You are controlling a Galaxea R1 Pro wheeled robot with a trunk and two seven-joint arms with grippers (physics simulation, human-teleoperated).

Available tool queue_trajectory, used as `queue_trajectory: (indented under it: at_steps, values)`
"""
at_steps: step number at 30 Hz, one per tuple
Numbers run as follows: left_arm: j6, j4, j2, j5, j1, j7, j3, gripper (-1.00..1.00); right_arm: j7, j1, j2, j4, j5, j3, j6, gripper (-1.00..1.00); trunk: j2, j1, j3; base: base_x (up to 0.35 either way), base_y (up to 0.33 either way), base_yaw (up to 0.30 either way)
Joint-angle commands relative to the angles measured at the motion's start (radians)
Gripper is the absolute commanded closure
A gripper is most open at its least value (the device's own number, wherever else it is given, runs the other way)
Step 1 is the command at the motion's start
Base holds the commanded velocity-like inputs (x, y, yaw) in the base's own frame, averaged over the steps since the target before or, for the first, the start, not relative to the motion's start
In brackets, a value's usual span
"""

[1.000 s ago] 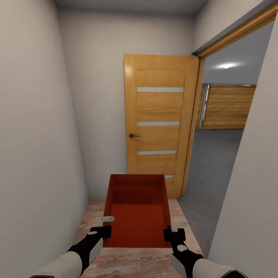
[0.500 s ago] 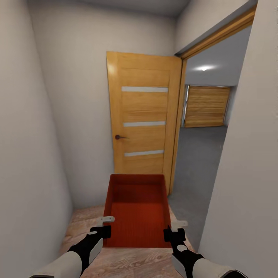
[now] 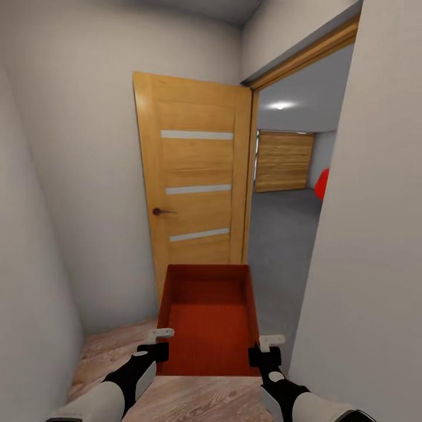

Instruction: Move the two storage containers from the living room to the garage. In the garage, place one container on the floor and stack the other container on top of it (either order is fine).

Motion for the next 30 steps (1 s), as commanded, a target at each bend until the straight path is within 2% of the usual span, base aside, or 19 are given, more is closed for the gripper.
queue_trajectory:
  at_steps: [1,10,16,23,30]
  values:
    - [0.006,-0.002,0.032,-0.006,0.0,0.008,0.027,1.0,-0.008,-0.001,0.0,0.0,-0.021,-0.011,-0.009,1.0,-0.001,0.0,-0.002,0.003,0.004,-0.284]
    - [0.006,-0.002,0.032,-0.005,0.0,0.008,0.027,1.0,-0.008,-0.001,-0.001,0.0,-0.021,-0.011,-0.009,1.0,-0.001,0.0,-0.002,0.001,0.001,-0.25]
    - [0.006,-0.002,0.032,-0.005,0.0,0.008,0.027,1.0,-0.007,-0.001,-0.002,0.0,-0.055,-0.011,-0.009,1.0,-0.001,0.0,-0.002,0.0,0.0,-0.027]
    - [0.007,-0.002,0.032,-0.004,0.0,0.008,0.027,1.0,-0.007,-0.001,-0.003,0.0,-0.059,-0.011,-0.008,1.0,-0.001,0.0,-0.002,0.03,0.028,-0.001]
    - [0.007,-0.002,0.032,-0.004,0.0,0.007,0.027,1.0,-0.007,-0.001,-0.002,0.0,-0.059,-0.011,-0.009,1.0,-0.001,0.0,-0.002,0.164,0.22,0.0]
